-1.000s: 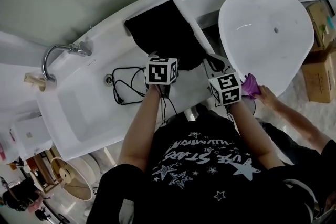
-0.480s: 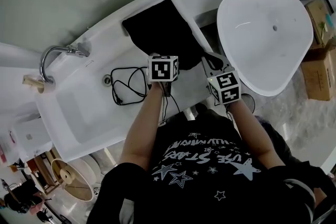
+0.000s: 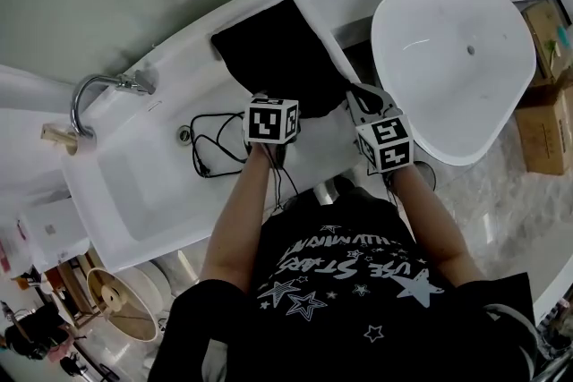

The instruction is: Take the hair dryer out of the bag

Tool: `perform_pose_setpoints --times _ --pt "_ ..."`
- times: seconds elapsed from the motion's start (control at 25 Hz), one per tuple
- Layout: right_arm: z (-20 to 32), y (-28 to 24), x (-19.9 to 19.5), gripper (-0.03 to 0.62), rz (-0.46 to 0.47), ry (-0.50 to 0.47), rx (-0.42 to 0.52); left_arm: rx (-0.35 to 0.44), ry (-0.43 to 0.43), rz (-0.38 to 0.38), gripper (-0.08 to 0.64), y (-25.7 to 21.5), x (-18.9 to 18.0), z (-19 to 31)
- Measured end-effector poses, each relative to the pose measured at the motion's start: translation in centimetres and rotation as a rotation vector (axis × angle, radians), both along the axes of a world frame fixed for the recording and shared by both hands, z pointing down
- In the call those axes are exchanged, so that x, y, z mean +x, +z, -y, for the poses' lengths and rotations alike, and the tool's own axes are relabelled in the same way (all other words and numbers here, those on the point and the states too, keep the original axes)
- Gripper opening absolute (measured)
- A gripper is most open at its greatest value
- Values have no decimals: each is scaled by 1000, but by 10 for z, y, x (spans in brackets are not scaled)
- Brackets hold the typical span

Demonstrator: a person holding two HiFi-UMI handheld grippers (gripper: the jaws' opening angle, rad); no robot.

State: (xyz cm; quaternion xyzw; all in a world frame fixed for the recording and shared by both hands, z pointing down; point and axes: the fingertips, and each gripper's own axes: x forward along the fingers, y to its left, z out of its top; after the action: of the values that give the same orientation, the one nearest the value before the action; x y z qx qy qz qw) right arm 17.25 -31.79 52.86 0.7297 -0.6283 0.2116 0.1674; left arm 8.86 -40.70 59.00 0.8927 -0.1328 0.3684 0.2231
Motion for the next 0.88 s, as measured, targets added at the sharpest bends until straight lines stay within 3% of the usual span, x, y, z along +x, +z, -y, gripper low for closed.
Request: perform_pose_setpoints --times 0.88 --pt "17 -11 5 20 -7 -100 34 -45 97 -57 199 -28 -30 -50"
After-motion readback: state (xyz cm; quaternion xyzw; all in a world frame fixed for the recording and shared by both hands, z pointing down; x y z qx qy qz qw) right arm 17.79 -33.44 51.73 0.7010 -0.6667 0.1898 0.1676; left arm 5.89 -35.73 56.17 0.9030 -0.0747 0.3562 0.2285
